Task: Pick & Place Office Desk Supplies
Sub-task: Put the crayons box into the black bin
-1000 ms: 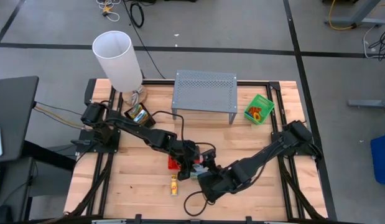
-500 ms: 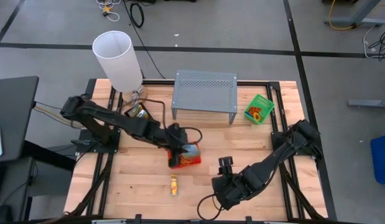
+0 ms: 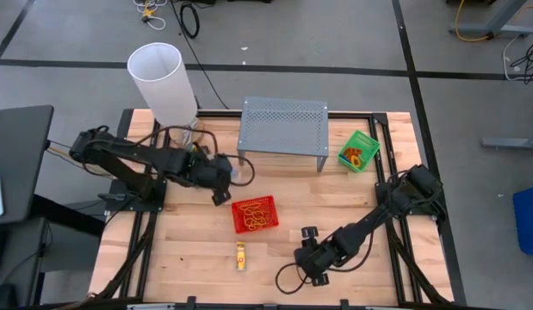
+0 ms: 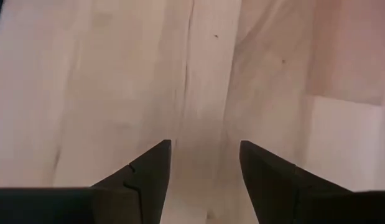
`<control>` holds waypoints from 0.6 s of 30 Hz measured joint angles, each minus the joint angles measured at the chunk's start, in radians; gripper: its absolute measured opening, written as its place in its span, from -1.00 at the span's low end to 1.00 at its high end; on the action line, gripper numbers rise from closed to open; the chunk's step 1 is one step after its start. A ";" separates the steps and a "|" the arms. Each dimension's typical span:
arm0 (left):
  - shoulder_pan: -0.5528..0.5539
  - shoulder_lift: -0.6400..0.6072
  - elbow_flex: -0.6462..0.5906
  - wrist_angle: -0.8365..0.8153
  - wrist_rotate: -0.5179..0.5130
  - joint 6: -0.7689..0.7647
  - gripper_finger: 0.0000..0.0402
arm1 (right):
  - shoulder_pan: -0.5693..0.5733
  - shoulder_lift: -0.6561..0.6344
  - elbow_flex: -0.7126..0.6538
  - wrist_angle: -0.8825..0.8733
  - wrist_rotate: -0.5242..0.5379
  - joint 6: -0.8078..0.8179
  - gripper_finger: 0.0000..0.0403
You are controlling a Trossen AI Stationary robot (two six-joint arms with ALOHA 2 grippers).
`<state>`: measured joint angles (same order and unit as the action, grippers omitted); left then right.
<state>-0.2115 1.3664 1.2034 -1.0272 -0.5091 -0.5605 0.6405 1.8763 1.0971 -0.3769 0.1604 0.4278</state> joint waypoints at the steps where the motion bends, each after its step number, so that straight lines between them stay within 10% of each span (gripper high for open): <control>1: 0.010 0.002 -0.001 -0.037 -0.020 -0.029 -0.54 | -0.003 0.000 -0.022 0.034 0.000 0.002 -0.01; 18: 0.171 0.006 -0.158 -0.167 -0.042 -0.216 -0.54 | 0.022 -0.004 -0.085 0.139 0.011 -0.077 -0.01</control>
<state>-0.0410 1.3724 1.0455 -1.1942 -0.5509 -0.7764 0.6628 1.8721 1.0124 -0.2381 0.1715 0.3510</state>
